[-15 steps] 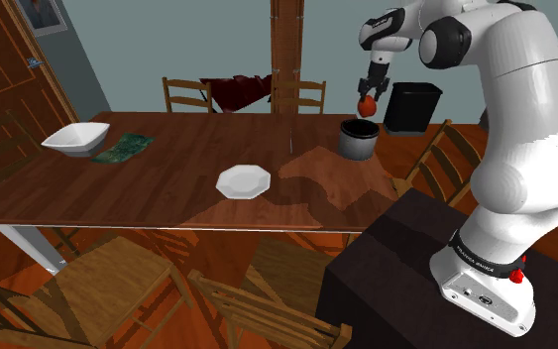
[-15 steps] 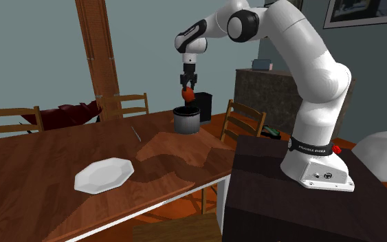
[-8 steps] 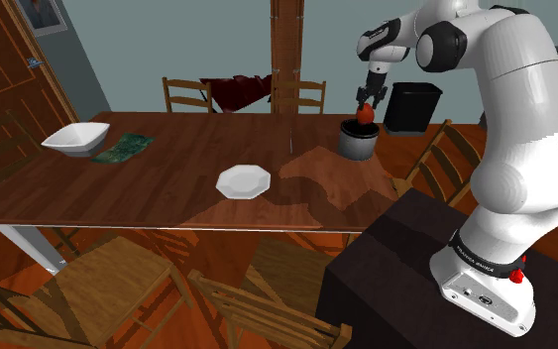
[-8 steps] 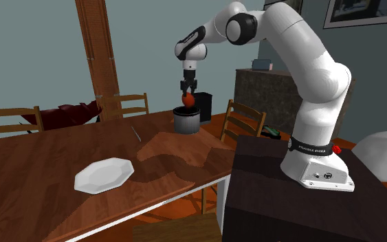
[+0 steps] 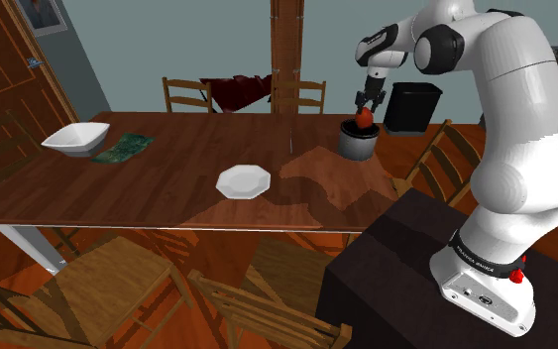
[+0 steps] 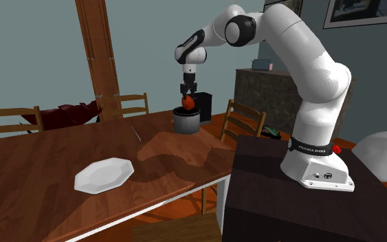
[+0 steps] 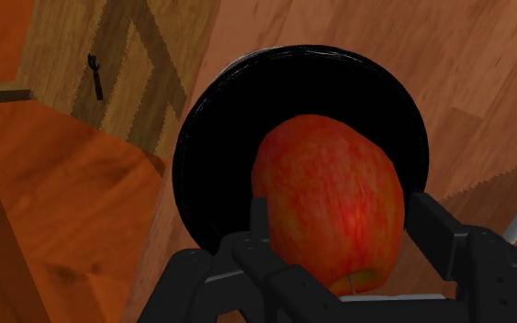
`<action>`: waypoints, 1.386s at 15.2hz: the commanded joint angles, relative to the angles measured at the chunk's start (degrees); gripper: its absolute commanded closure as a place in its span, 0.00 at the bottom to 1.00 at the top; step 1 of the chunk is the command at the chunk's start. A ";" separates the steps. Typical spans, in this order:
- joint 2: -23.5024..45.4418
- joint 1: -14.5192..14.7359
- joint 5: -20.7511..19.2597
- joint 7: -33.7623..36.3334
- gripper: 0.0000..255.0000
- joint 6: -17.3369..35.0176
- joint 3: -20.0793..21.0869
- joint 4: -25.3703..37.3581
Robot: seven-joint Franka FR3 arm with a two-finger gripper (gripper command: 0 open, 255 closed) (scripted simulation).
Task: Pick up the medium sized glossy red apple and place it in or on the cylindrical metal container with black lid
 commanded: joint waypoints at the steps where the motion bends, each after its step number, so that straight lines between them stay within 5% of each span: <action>1: 0.16 -0.05 -0.01 -0.06 1.00 0.02 0.00 -0.23; 3: 0.16 -0.05 0.00 -0.06 1.00 0.02 -0.01 -0.23; 4: 0.11 -0.03 0.00 -0.08 0.00 0.07 -0.01 -0.33; 9: 0.16 -0.05 0.00 -0.06 0.00 0.02 -0.01 -0.23; 13: -2.40 -0.30 -0.77 0.49 0.00 -5.51 -0.56 2.80; 21: -2.40 -0.30 -0.77 0.49 0.00 -5.51 -0.56 2.80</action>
